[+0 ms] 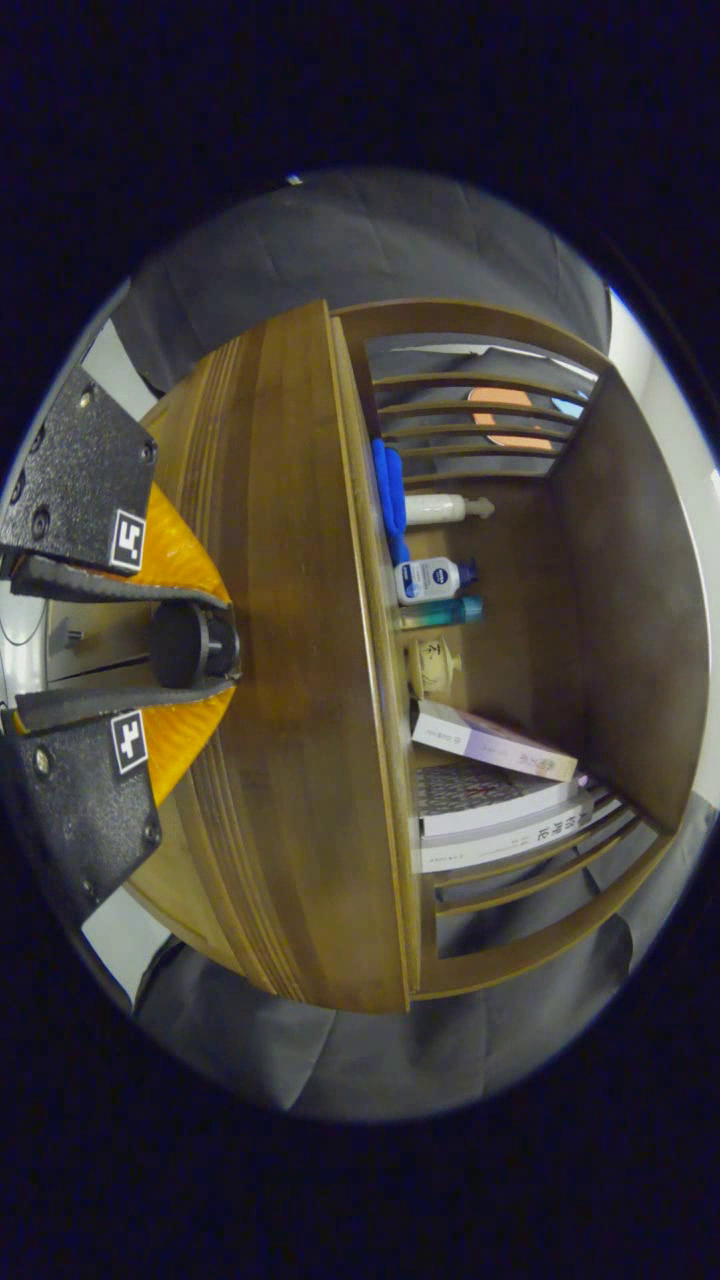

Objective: Pull open the drawer, take out the items inside it, and place them on the countertop above the cabinet.

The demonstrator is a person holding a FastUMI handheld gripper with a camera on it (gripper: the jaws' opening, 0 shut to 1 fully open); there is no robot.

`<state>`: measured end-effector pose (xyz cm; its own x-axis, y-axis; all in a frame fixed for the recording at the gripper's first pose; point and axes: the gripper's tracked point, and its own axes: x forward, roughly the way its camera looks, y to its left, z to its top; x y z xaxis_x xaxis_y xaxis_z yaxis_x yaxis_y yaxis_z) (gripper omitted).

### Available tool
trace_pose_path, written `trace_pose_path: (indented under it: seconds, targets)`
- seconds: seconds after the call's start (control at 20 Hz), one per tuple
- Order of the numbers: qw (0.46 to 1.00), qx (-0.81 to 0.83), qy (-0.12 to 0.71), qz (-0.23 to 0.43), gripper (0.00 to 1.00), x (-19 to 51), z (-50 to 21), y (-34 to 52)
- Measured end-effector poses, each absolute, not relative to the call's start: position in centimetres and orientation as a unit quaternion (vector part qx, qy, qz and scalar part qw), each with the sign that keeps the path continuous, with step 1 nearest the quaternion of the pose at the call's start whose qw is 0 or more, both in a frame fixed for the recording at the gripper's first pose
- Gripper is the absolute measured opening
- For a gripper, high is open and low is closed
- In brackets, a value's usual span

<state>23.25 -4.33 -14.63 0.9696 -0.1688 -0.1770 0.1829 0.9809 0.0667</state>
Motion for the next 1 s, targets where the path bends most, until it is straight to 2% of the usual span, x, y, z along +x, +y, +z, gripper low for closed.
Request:
trace_pose_path:
  seconds: [1.0]
  targets:
    - [0.991, 0.024, 0.126, -0.047, 0.36, 6.5, -16.4, -1.0]
